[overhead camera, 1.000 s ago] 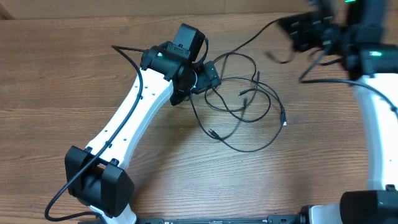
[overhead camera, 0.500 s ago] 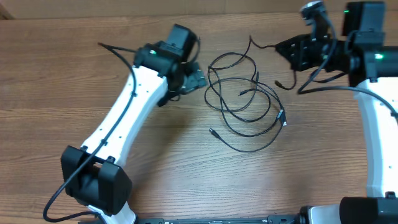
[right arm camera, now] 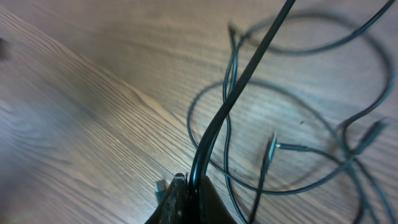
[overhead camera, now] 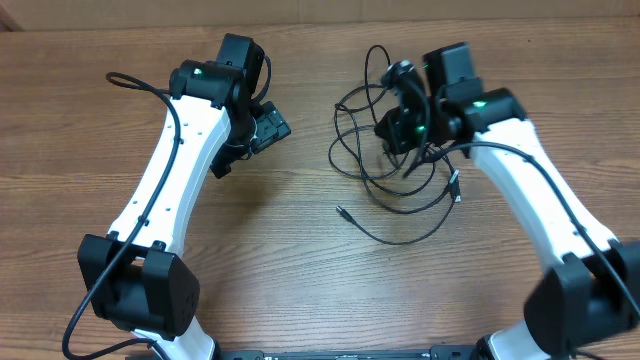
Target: Untangle cables
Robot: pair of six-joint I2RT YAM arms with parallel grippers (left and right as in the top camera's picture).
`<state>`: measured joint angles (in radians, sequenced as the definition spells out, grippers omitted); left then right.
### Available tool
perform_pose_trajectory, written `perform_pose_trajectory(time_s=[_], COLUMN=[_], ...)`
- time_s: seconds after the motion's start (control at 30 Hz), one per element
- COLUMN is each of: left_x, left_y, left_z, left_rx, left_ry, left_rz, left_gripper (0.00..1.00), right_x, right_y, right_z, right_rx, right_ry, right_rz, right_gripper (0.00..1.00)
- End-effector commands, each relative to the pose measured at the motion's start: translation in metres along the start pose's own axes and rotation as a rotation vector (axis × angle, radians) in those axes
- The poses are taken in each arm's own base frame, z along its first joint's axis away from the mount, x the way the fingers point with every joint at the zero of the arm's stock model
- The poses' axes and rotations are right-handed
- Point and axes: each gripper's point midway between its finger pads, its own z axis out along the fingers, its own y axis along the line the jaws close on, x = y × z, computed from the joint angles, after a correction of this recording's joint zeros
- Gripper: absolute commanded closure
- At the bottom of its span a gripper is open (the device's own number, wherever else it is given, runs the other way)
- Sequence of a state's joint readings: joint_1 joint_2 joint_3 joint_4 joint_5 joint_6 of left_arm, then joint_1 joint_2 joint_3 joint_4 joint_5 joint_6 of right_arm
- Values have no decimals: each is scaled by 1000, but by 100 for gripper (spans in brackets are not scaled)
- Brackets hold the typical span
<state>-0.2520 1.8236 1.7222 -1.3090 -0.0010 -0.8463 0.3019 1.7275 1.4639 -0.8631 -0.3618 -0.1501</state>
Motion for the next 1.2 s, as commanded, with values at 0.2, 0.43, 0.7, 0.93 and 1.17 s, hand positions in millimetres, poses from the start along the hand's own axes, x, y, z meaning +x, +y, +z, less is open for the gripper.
perform_pose_trajectory(time_s=[0.2, 0.43, 0.7, 0.93, 1.17], left_x=[0, 0, 0, 0, 0], left_y=[1, 0, 0, 0, 0], left_z=[3, 3, 3, 3, 3], left_rx=[-12, -12, -11, -11, -11], left_ry=[-1, -1, -2, -2, -2], left_rz=[9, 9, 8, 8, 8], left_gripper=[0, 1, 0, 0, 1], right_x=[40, 58, 55, 53, 54], right_y=[-5, -26, -34, -34, -48], right_z=[69, 93, 107, 107, 102], right_rx=[78, 180, 198, 199, 298], right_ry=[189, 266, 250, 243, 241], right_rz=[-7, -17, -24, -21, 47], right_gripper=[96, 94, 85, 62, 44])
